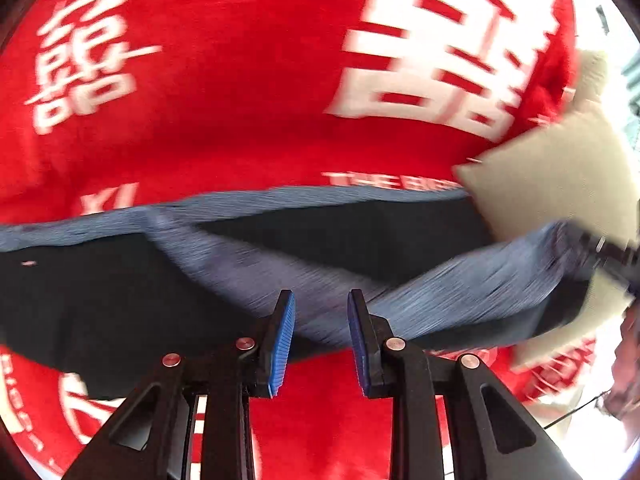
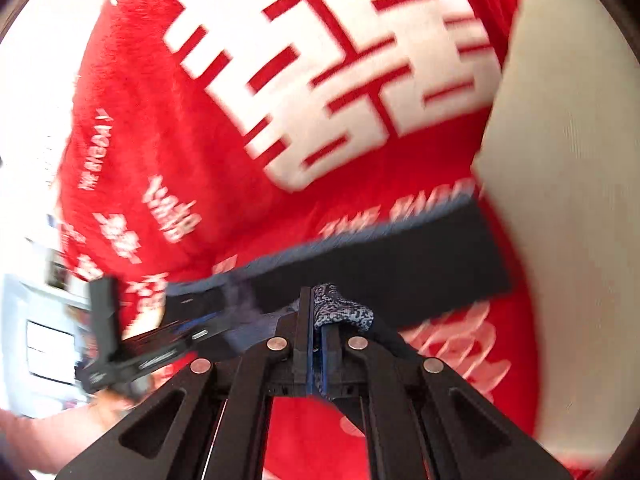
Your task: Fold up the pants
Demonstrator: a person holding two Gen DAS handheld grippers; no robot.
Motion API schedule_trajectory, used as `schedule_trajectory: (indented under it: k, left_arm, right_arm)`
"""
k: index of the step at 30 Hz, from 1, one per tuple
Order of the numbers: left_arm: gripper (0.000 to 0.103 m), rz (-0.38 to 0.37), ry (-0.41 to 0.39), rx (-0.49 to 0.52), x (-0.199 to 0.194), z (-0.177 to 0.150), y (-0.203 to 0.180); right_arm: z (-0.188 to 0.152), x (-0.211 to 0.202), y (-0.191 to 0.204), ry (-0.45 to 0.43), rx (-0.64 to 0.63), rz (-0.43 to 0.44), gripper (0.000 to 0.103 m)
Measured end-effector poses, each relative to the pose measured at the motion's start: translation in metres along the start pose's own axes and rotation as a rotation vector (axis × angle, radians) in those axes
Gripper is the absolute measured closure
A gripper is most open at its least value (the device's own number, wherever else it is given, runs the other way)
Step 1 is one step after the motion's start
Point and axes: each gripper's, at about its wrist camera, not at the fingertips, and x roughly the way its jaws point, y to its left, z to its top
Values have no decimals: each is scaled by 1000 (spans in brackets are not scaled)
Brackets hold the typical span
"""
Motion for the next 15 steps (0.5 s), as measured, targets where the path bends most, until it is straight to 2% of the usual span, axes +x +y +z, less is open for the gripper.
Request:
schedule_trajectory:
  k: [4,8,11,13,14,15]
  left_arm:
    - [75,113,45,-106,26,-6,35]
    - [75,217,75,-166,57,-10,58]
    - [75,246,98,-195,79,-8,63]
    - [75,257,110,-198,91,-7,65]
    - [70,272,106,-190,94,-7,64]
    - [57,294,95,-178,95,-5,62]
  right_arm:
    - [42,38,-23,18,-74,-179,101]
    - [56,83,-51,89,-81,-249,101]
    - [61,106,-55,121,-152,-307,100]
    - [65,110,-59,136,-150,-310,100]
    - [68,110,-63,142,-123,-300,99]
    - [72,108,-66,150,-92,-285,99]
